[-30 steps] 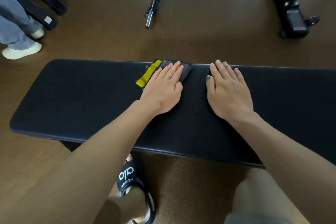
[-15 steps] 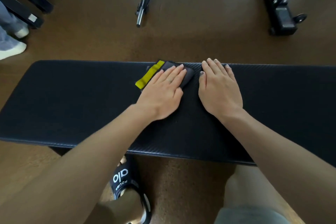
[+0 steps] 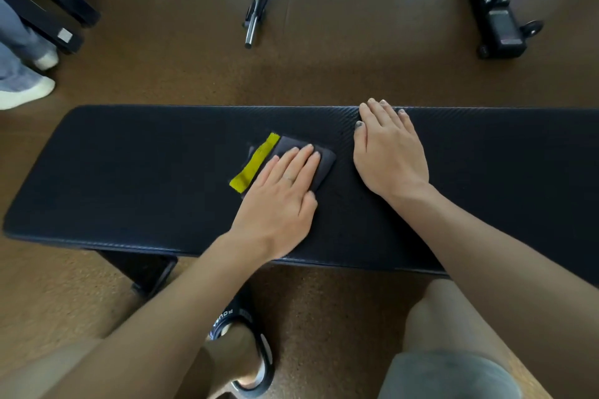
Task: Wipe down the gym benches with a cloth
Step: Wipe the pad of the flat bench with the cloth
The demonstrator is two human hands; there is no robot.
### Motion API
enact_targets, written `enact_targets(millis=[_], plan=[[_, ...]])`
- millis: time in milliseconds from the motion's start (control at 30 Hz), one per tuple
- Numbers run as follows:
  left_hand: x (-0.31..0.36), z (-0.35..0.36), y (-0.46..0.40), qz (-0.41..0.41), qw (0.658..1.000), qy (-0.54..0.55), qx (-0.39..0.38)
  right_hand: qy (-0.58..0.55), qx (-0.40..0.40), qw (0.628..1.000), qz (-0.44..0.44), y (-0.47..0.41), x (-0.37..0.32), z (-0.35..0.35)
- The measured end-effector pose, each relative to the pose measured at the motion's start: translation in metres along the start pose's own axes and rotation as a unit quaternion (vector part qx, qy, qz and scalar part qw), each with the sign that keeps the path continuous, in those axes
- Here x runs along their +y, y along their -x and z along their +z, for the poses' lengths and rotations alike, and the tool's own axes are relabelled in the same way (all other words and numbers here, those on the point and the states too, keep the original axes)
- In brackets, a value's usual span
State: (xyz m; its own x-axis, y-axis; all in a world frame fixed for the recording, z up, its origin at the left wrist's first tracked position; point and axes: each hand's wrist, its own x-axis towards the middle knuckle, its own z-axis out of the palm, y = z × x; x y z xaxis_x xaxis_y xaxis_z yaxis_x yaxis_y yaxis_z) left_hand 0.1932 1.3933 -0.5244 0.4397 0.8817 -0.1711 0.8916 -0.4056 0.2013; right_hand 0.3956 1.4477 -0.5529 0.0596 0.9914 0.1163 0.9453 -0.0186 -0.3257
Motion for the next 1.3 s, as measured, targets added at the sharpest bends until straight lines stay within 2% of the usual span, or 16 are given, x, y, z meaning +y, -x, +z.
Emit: enact_targets(millis=[100, 233, 500, 733, 867, 933, 1000, 1100, 1167, 1300], plan=[[-0.013, -0.004, -0.036, 0.0, 1.0, 0.003, 0.007, 0.0, -0.001, 1.0, -0.001, -0.003, -0.001, 0.001], [-0.009, -0.008, -0.071, -0.05, 0.998, 0.027, -0.003, -0.009, 0.003, 1.0, -0.005, -0.004, 0.001, -0.001], [0.025, 0.021, 0.075, -0.032, 0.999, 0.014, 0.001, 0.006, -0.006, 1.0, -0.014, 0.001, 0.003, -0.003], [0.012, 0.013, 0.019, -0.072, 0.997, 0.011, 0.029, 0.013, 0.001, 0.999, -0.035, 0.007, -0.005, -0.003], [0.014, 0.029, 0.079, -0.063, 0.996, -0.001, 0.056, 0.025, -0.027, 0.997, -0.062, 0.042, -0.006, -0.009], [-0.015, 0.029, 0.1, -0.096, 0.992, 0.019, 0.076, 0.023, -0.027, 0.997, -0.075, 0.057, -0.002, -0.01], [-0.043, 0.027, 0.101, -0.189, 0.976, 0.038, 0.105, 0.016, -0.023, 0.997, -0.075, 0.06, -0.001, -0.011], [-0.039, 0.03, 0.085, -0.287, 0.948, 0.024, 0.135, 0.018, -0.013, 0.998, -0.06, 0.054, -0.004, -0.011], [-0.008, 0.038, 0.08, -0.262, 0.955, 0.017, 0.137, 0.017, -0.009, 0.998, -0.06, 0.054, -0.007, -0.009], [0.075, 0.053, 0.081, -0.114, 0.988, 0.048, 0.091, 0.018, 0.003, 0.998, -0.067, 0.054, -0.003, -0.007]])
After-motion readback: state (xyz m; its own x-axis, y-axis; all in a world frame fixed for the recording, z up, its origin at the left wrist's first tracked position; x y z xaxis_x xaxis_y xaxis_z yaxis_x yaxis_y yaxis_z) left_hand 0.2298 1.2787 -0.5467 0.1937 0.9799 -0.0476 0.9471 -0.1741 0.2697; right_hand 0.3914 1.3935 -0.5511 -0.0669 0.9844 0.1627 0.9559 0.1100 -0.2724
